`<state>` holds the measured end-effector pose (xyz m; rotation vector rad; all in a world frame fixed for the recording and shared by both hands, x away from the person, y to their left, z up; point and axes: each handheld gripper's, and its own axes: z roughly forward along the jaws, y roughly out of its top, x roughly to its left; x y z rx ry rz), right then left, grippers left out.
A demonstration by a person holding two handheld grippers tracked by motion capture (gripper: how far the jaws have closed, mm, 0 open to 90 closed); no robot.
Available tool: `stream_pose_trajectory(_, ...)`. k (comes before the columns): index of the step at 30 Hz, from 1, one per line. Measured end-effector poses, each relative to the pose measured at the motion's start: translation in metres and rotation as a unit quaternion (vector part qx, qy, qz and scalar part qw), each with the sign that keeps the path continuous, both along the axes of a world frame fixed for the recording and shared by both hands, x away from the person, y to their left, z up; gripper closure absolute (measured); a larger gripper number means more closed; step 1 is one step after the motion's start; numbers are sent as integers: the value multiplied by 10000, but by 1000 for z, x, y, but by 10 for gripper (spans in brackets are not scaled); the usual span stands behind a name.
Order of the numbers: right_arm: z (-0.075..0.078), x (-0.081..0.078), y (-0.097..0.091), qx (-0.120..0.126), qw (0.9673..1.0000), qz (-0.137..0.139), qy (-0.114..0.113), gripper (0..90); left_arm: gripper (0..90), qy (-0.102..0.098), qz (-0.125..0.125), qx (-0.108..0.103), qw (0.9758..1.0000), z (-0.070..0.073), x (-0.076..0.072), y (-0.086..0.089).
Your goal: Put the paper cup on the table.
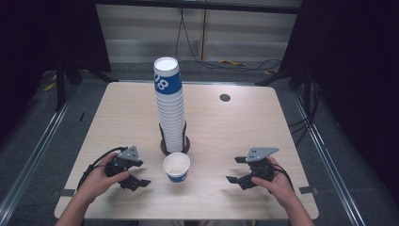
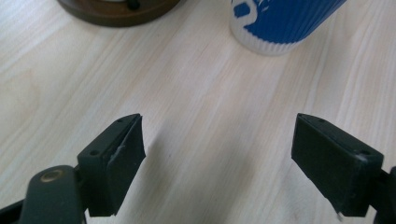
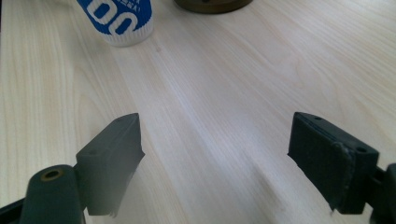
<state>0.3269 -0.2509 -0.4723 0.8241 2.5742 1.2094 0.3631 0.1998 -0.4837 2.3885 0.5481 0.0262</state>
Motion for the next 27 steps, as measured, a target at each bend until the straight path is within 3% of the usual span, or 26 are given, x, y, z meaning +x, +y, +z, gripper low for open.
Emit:
stream_pose_trajectory(5,-4,-4,-7,2,9999,-105,1,167,170,-31,103,-40,9999,-2,-1,6)
stream_pose_trajectory(7,-6,-5,-10,-32,9998,-207,1,167,171,-77,93,76,9999,-1,-1,8)
stream_pose_trajectory(11,-8,-7,-16,-21,9996,-292,-10,167,169,-101,130,15,9999,-2,-3,11)
stream_pose_trajectory(13,-9,-9,-19,-113,9993,-345,-42,167,169,-122,105,86,9998,-4,-4,13)
stream_pose_trajectory(15,-10,-10,-22,-56,9993,-371,-44,167,171,-119,79,138,9998,-6,-4,16)
stream_pose_trajectory(27,-15,-14,-31,-412,9978,-502,-104,161,166,-189,219,246,9993,-10,-7,25)
